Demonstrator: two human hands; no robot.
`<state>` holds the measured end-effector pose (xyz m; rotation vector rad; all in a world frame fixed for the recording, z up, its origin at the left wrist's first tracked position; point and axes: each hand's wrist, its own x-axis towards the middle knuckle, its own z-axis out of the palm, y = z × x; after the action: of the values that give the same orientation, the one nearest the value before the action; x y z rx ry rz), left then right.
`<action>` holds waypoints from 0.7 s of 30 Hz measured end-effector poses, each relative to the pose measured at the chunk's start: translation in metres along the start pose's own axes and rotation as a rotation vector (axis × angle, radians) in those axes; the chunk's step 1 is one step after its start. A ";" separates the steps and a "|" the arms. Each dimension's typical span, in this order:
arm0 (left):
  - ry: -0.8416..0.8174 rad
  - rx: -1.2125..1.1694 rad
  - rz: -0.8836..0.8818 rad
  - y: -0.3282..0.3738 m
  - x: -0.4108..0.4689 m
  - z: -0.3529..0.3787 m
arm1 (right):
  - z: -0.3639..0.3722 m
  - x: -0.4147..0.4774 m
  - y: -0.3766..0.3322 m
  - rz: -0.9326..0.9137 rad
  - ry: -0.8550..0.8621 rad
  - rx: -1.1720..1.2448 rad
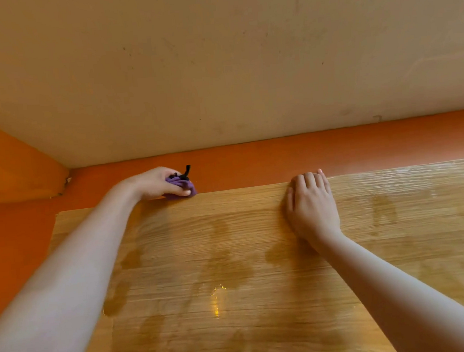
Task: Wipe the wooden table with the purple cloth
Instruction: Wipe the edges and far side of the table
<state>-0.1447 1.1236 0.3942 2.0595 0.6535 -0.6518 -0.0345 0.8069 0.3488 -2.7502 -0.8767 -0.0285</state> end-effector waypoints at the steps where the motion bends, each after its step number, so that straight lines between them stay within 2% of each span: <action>1: 0.017 -0.029 -0.013 -0.006 -0.004 -0.003 | 0.000 0.000 -0.001 0.004 0.002 -0.007; 4: 0.007 -0.070 -0.008 0.004 -0.004 0.001 | 0.000 0.001 -0.002 0.014 0.014 -0.017; 7: -0.051 -0.034 0.074 0.039 0.010 0.021 | -0.001 0.001 -0.002 0.016 0.039 -0.005; 11: -0.048 0.013 0.158 0.057 0.023 0.040 | 0.000 0.001 -0.001 0.024 0.053 0.011; 21: 0.057 0.057 0.053 -0.051 -0.018 -0.035 | -0.001 0.003 0.000 0.014 0.017 -0.052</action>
<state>-0.1839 1.1742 0.3945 2.1479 0.6167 -0.5893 -0.0322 0.8089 0.3498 -2.7996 -0.8643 -0.0728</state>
